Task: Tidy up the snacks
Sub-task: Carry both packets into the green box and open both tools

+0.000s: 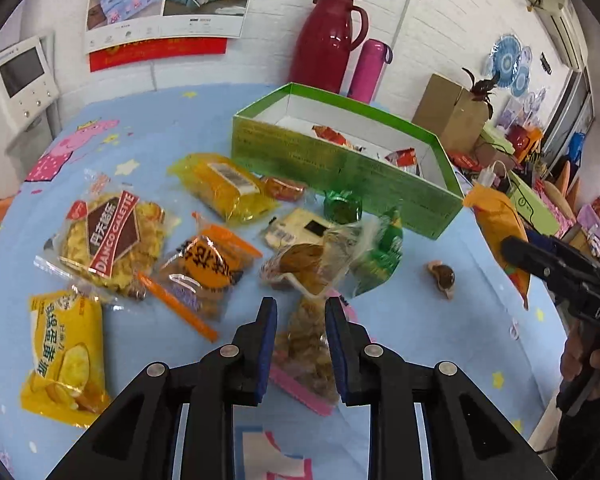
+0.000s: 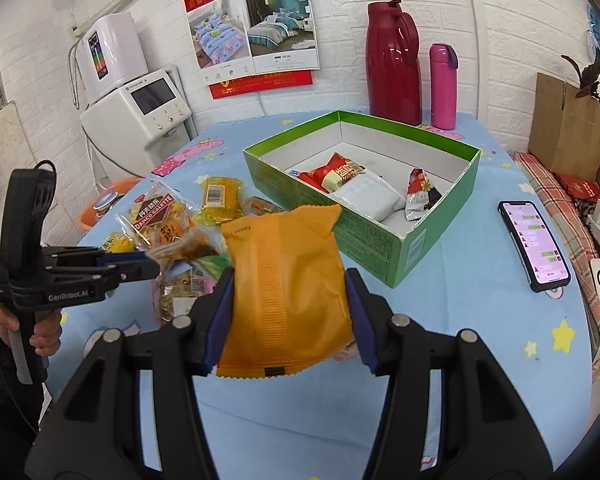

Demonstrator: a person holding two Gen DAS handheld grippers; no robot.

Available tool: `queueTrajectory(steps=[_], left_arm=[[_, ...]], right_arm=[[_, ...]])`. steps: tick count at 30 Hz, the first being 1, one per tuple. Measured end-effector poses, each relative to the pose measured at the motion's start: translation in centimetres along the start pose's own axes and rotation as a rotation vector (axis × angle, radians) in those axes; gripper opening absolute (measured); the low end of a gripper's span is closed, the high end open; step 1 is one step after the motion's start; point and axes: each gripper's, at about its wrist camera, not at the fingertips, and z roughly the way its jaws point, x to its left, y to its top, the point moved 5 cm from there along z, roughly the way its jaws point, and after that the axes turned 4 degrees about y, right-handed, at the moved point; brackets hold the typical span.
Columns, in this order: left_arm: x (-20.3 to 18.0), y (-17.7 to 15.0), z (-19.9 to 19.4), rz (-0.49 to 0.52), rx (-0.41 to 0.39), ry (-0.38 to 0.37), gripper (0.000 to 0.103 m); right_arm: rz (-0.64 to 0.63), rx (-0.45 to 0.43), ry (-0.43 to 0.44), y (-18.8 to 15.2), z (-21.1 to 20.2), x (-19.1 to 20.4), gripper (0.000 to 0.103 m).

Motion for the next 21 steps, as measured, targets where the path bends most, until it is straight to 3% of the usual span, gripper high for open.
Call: queueTrajectory(steps=[2, 6, 13, 18, 21], left_arm=[[-0.2, -0.5, -0.9, 0.018, -0.009, -0.003, 0.025], [-2.4, 0.6, -3.1, 0.09, -0.09, -0.035, 0.055], [-9.2, 2.4, 0.2, 0.245, -0.084, -0.116, 0.056], [-11.7, 3.3, 6.2, 0.216, 0.052, -0.143, 0.056], [-11.9, 3.2, 9.0, 0.213, 0.104, -0.111, 0.052]], right_arm=[[0.002, 0.001, -0.001, 0.1, 0.1, 0.0, 0.055], [0.005, -0.017, 0.001, 0.2, -0.1, 0.2, 0.055], [0.038, -0.043, -0.06, -0.4, -2.3, -1.7, 0.055], [0.079, -0.045, -0.096, -1.2, -3.5, -3.7, 0.055], [0.102, -0.038, -0.102, -1.7, -3.5, -4.6, 0.055]])
